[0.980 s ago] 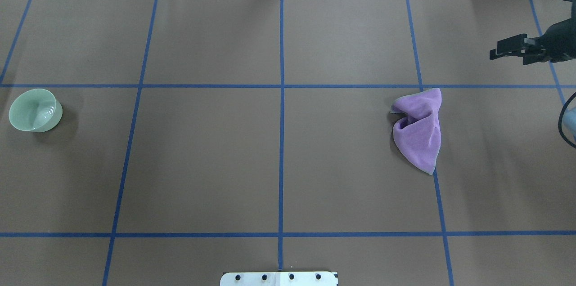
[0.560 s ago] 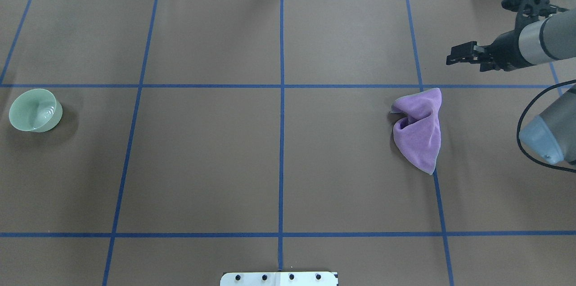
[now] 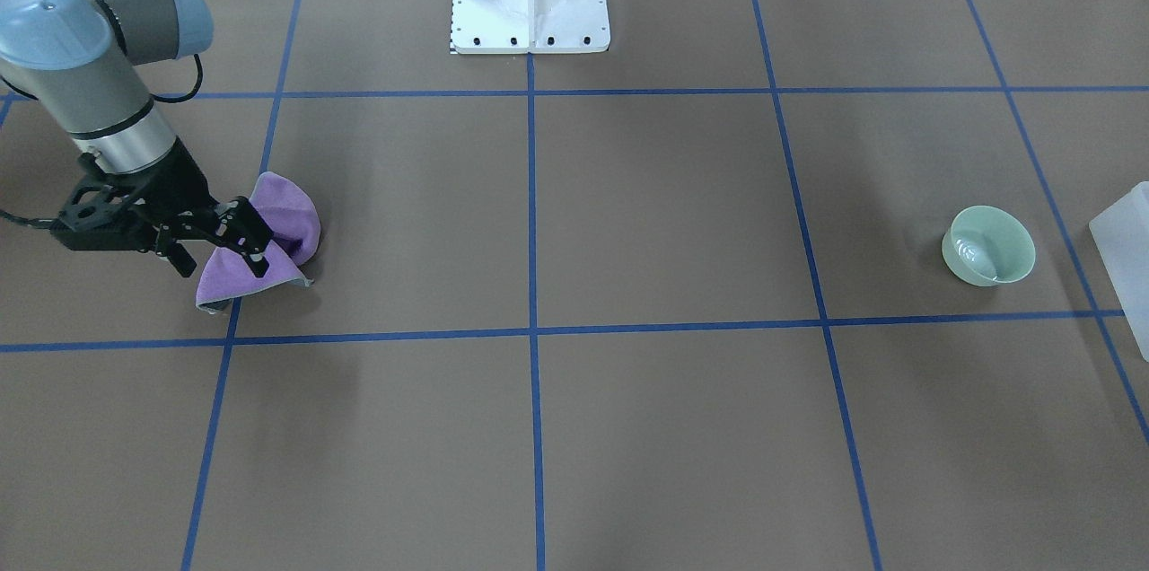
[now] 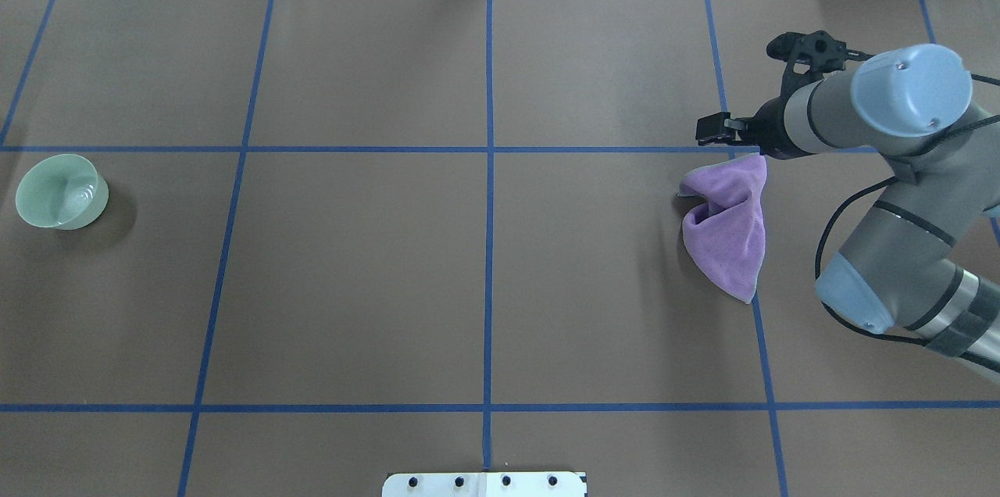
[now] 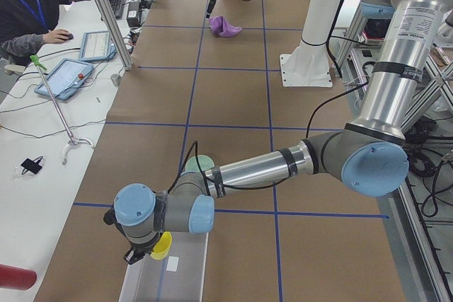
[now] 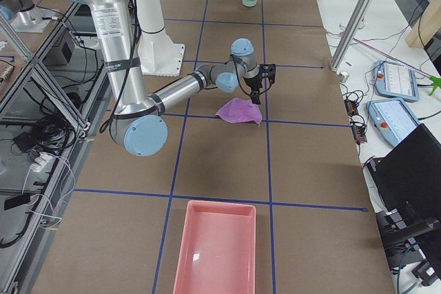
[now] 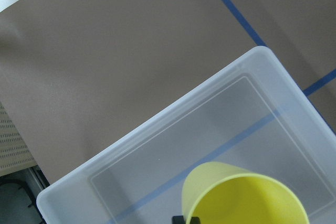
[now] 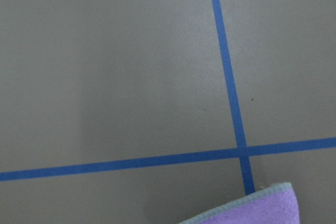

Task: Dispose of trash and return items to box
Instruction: 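Lower the right gripper onto the purple cloth and pinch it, then lift the purple cloth with the right gripper and drop it into the pink bin, then reach the left gripper to the pale green bowl and grasp its rim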

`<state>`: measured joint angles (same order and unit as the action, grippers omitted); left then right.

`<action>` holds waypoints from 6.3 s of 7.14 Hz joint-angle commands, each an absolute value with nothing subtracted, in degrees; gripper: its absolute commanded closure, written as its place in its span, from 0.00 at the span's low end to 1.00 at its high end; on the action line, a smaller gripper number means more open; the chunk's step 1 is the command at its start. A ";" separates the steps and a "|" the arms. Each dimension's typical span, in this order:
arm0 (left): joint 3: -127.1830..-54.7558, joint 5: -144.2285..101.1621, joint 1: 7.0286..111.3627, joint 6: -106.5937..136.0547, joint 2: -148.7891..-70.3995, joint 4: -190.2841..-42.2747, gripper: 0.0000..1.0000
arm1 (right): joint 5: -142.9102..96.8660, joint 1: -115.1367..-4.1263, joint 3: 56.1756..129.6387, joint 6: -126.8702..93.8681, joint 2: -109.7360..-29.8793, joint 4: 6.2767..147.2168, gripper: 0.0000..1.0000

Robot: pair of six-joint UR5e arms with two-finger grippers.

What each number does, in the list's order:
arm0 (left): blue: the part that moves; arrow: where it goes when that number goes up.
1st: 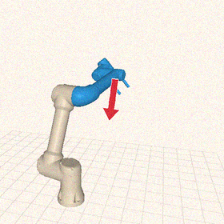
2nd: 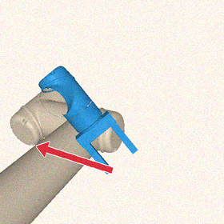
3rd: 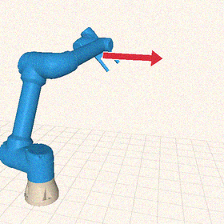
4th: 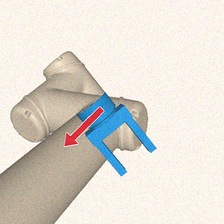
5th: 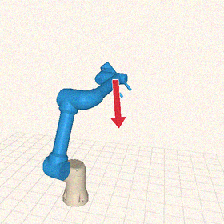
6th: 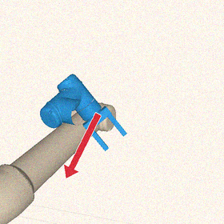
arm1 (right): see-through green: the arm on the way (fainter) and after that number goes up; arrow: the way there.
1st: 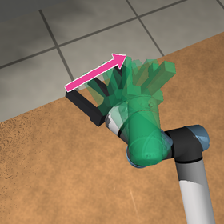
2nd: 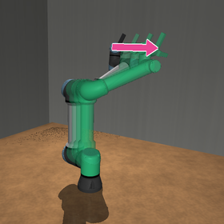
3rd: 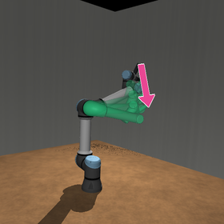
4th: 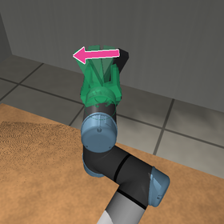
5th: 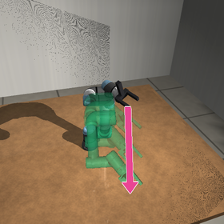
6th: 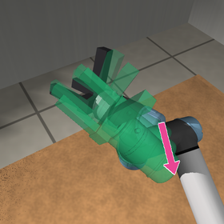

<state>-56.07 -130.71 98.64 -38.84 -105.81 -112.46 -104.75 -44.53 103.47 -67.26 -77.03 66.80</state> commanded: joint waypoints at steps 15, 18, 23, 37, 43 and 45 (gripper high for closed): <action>-57.81 -131.40 98.44 -33.59 -106.43 -114.53 0.02 | -101.59 -43.57 113.46 -56.51 -82.36 81.98 1.00; -68.34 -135.61 94.08 -6.78 -106.96 -114.43 0.02 | -107.57 -53.24 114.79 -46.63 -80.94 87.00 1.00; -70.05 -135.00 77.28 17.62 -106.44 -127.86 0.02 | -121.52 -75.89 115.49 -16.05 -91.81 89.56 1.00; -65.60 -126.57 72.43 18.28 -105.56 -132.85 0.02 | -126.74 -96.81 102.89 7.19 -93.96 92.46 0.00; -71.71 -134.74 70.14 23.03 -95.46 -142.91 0.02 | -127.18 -94.22 104.50 5.45 -93.87 92.29 0.00; -71.89 -134.12 68.83 22.15 -93.79 -143.61 0.17 | -127.09 -93.96 104.41 5.54 -93.87 92.29 0.00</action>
<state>-71.60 -134.33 69.70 22.61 -94.83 -143.26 -127.13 -94.11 104.46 5.47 -93.90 92.29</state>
